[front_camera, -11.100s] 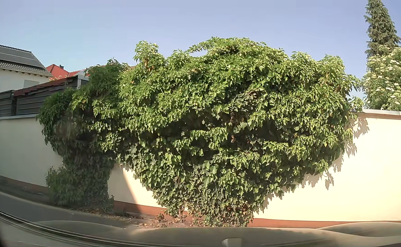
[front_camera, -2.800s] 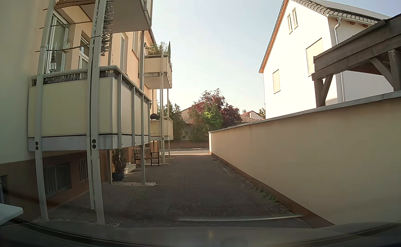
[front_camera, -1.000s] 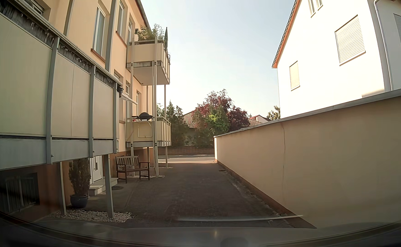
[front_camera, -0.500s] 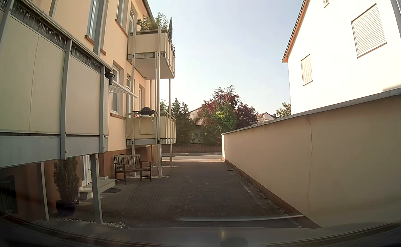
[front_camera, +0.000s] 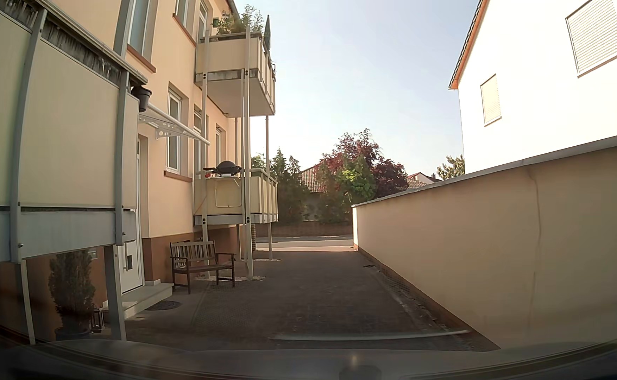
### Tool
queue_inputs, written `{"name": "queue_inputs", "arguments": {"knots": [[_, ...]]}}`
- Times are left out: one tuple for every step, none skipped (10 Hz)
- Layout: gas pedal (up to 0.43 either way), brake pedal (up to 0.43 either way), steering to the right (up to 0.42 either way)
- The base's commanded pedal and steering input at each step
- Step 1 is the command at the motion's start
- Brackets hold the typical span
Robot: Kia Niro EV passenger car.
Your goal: Follow the waypoints while adhering to traffic rules and regulations
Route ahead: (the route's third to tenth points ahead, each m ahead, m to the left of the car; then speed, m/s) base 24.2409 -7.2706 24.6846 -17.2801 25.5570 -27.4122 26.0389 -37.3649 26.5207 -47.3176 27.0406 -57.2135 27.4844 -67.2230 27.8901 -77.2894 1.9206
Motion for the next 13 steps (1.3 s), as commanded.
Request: {"name": "queue_inputs", "arguments": {"knots": [[0.000, 0.030, -0.055], [0.000, 0.030, -0.046], [0.000, 0.030, -0.037], [0.000, 0.030, -0.034], [0.000, 0.030, -0.033], [0.000, 0.030, -0.034], [0.000, 0.030, -0.034], [0.000, 0.030, -0.033], [0.000, 0.030, -0.028], [0.000, 0.030, -0.025], [0.000, 0.030, -0.026], [0.000, 0.030, -0.026], [0.000, 0.030, -0.026]]}}
